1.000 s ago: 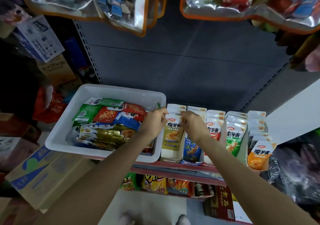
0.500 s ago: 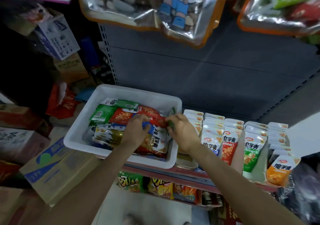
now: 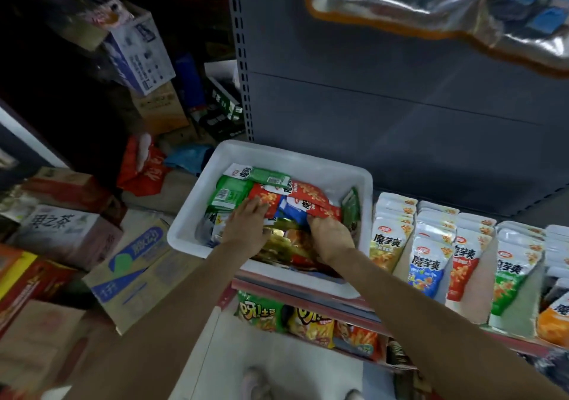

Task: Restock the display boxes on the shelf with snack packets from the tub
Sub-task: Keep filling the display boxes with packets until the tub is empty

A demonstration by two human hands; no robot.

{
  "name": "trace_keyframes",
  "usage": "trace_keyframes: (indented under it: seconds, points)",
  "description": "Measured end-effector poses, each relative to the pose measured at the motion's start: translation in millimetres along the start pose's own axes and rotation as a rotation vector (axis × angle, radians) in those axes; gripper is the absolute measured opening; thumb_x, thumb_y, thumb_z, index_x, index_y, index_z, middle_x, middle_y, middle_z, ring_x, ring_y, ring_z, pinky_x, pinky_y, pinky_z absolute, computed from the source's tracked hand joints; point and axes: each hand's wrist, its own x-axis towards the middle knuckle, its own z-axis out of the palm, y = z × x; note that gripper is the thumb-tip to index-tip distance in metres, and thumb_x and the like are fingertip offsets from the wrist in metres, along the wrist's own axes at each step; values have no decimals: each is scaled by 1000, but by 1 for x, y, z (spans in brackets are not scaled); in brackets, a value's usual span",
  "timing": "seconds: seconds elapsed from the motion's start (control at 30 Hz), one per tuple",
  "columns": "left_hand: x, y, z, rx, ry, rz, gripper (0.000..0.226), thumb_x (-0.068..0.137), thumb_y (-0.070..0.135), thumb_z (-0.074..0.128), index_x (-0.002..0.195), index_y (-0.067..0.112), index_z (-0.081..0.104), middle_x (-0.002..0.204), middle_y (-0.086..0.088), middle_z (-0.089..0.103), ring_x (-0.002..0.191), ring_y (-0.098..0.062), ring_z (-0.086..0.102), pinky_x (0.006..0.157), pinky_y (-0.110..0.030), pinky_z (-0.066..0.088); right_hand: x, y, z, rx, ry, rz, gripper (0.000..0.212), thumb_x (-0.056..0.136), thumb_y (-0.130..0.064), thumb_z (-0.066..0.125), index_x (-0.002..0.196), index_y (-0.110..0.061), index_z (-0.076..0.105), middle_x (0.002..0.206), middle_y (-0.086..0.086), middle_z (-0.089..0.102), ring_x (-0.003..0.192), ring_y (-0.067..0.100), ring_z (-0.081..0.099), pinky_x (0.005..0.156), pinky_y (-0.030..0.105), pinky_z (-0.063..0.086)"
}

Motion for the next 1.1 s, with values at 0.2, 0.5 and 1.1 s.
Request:
trace_keyframes:
  seconds: [0.2, 0.5, 1.1]
  points:
    - [-2, 11, -6, -610, 305, 19, 54, 86, 23, 66, 135, 17, 45, 131, -4, 50, 123, -21, 45, 103, -39, 40, -9, 25, -15, 389, 167, -35, 28, 96, -14, 44, 118, -18, 62, 104, 13, 68, 95, 32, 63, 76, 35, 49]
    - [-11, 62, -37, -925, 422, 140, 5, 88, 9, 62, 87, 12, 59, 78, -4, 64, 66, -10, 61, 60, -15, 47, -36, 66, -43, 1021, 314, 106, 5, 80, -18, 74, 82, -19, 69, 73, -6, 66, 61, -1, 57, 60, 20, 44]
    - [-20, 227, 19, -773, 109, 209, 29, 88, 12, 64, 115, 3, 59, 109, -10, 66, 99, -23, 64, 82, -25, 47, -142, 211, -77, 992, 416, 158, 23, 84, -5, 65, 66, -14, 55, 60, -9, 54, 54, 2, 47, 54, 21, 39]
